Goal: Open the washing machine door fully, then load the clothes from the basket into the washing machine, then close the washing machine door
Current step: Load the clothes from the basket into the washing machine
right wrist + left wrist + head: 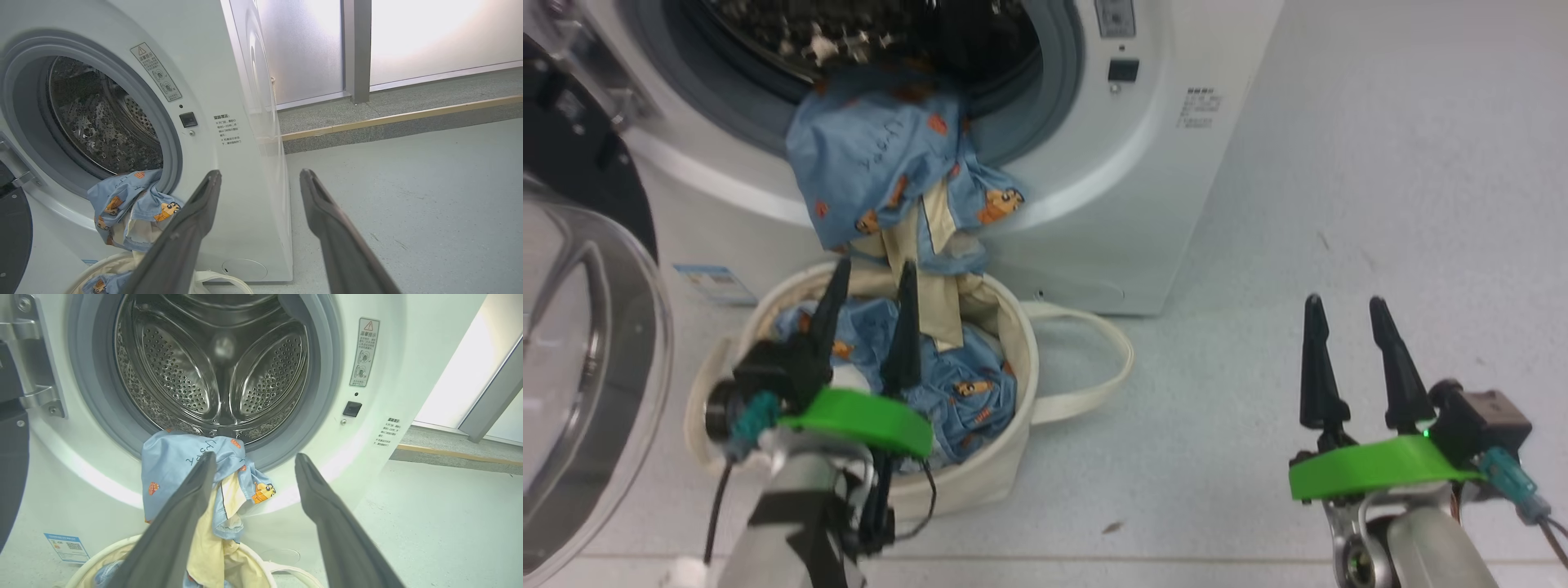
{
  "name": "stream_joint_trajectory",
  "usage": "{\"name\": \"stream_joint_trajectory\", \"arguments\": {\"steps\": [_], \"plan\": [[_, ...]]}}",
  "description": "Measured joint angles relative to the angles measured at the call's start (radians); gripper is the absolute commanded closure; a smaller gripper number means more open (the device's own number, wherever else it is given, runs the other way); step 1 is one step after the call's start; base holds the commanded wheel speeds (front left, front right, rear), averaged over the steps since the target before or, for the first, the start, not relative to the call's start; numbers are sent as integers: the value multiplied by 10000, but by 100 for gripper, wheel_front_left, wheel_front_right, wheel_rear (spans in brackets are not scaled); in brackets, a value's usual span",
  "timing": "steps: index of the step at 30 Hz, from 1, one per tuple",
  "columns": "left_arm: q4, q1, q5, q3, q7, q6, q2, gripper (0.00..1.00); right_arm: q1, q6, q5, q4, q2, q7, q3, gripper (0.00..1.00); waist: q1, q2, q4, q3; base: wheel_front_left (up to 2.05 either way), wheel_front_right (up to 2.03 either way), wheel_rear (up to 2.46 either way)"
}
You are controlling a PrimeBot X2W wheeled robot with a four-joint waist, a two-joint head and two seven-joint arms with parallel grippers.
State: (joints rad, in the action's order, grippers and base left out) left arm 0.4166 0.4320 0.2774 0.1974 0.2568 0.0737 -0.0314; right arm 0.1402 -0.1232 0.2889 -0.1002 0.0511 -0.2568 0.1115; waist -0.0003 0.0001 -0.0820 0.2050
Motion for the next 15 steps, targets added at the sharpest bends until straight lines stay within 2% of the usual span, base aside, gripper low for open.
{"name": "stream_joint_trajectory", "arguments": {"steps": [3, 9, 15], "plan": [[-512, -777, -161, 75, 2, 322, -25, 0, -359, 0, 2, -21, -4, 0, -27, 0, 0, 0, 46, -469, 0, 0, 0], [-1051, -1816, -378, 378, 0, 696, -59, 0, -662, 0, 25, -73, -12, 0, -155, 0, 1, 0, -18, -801, 0, 0, 0], [-1200, -2104, -583, 456, 0, 855, -65, 0, -697, 0, 17, -98, -15, 0, -163, 0, 3, 0, -23, -846, 0, 0, 0]]}}
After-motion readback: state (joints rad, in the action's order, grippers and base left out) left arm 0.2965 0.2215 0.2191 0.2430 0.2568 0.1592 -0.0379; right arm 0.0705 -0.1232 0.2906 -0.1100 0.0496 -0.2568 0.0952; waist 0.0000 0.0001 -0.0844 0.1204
